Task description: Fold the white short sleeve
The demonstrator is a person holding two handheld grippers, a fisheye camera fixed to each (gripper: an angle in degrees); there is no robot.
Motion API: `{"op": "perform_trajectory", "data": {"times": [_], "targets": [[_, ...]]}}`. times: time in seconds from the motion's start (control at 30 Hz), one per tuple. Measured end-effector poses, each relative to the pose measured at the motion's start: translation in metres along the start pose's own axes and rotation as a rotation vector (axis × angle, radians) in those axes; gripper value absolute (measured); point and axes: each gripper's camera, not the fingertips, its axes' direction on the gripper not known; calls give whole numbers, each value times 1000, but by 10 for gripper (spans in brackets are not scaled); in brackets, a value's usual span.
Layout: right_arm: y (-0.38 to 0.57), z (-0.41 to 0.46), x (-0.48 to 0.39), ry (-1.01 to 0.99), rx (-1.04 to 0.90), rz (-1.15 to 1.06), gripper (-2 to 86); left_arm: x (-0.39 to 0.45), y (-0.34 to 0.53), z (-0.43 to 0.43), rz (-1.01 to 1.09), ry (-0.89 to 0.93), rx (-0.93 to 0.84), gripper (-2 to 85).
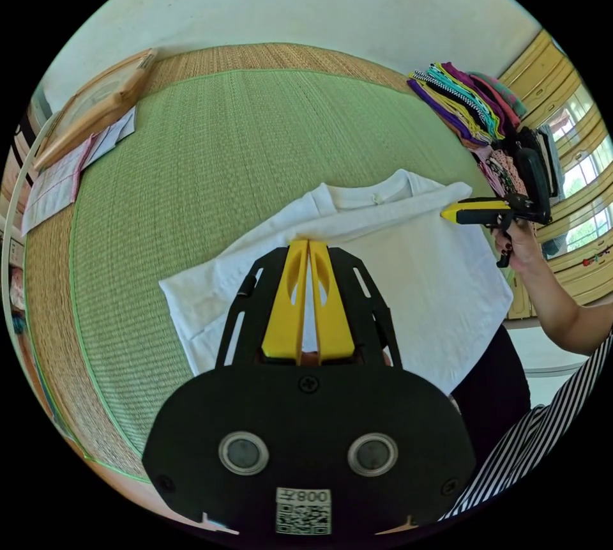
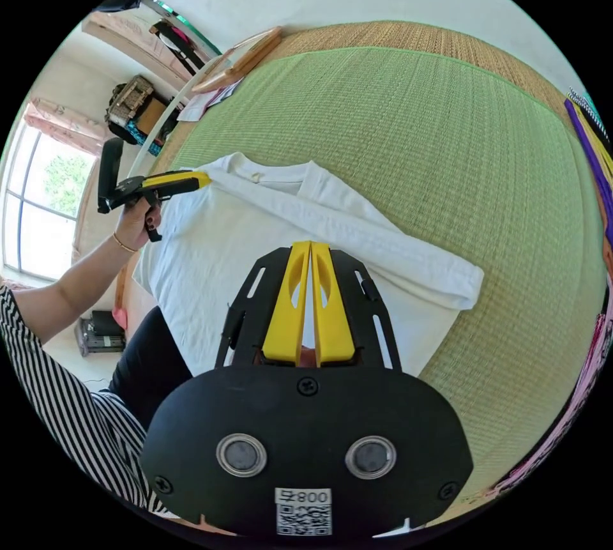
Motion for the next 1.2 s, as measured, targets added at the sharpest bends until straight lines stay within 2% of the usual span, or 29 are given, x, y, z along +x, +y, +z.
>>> {"op": "perform_trajectory", "data": {"times": [0.2,0.43,0.57,0.73,0.93,1.2], "targets": [[-26,-17,-22,126,31,-27,0,2,-13,-34,-21,-26,55,1],[-50,-49,-21,153,82,-12,1,26,-1,-77,32,9,131,1],[-51,-69,-20,155,108,-4,2,35,5,-70,73,-30,48,1],[-38,-92,-31,144,149,-41,2,17,6,-79,19,-70,63,0],[-56,-75,-31,91,51,-89,1,0,1,-96,5,-131,85,1],[-99,-70,-14,71,40,-96,0,16,37,-112,84,-36,115,1]]}}
